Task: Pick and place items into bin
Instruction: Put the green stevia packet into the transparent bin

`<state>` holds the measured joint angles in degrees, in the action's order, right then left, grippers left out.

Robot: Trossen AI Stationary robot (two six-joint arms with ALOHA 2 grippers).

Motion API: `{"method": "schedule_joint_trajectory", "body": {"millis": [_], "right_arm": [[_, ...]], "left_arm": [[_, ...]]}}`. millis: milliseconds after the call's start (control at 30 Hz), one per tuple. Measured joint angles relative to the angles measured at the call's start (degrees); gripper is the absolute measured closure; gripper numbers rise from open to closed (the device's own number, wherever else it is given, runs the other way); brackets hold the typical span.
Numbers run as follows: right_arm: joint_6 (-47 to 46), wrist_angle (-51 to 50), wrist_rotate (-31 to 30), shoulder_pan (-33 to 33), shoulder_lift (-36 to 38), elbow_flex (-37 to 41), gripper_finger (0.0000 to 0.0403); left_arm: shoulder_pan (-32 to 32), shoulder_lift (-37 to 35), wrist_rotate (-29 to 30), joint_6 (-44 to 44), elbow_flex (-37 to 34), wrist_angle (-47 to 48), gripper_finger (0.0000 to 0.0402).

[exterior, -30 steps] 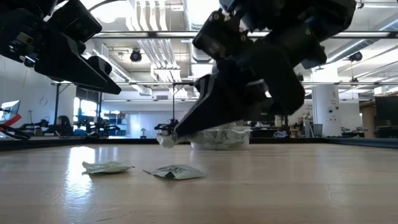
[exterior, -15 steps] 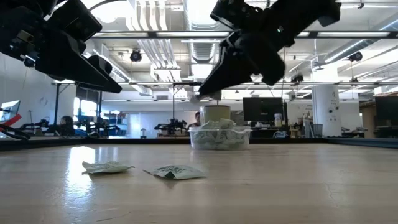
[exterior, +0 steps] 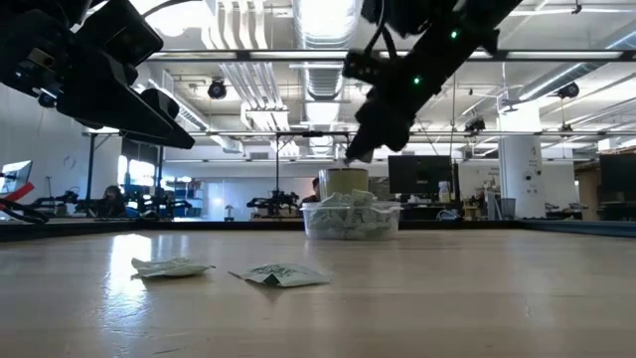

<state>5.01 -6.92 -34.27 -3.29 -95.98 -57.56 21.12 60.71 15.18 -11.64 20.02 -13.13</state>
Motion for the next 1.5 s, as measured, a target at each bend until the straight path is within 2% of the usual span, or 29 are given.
{"method": "schedule_joint_trajectory", "body": {"millis": [300,600,1000,1500], "right_arm": [[-4.2,-0.1,12.1,7.4,-2.0,1.2,0.0394],[-6.2,0.0,16.4,9.2,-3.5,2.9,0.0394],[-7.6,0.2,16.8,9.3,-3.5,3.3,0.0391],[-6.2,0.2,13.7,9.0,-0.6,2.8,0.027]], "left_arm": [[0.0,0.0,0.0,0.0,0.0,0.0,0.0213],[0.0,0.0,0.0,0.0,0.0,-0.2,0.0213],[0.0,0.0,0.0,0.0,0.0,-0.2,0.0213],[0.0,0.0,0.0,0.0,-0.1,-0.2,0.0213]]}}
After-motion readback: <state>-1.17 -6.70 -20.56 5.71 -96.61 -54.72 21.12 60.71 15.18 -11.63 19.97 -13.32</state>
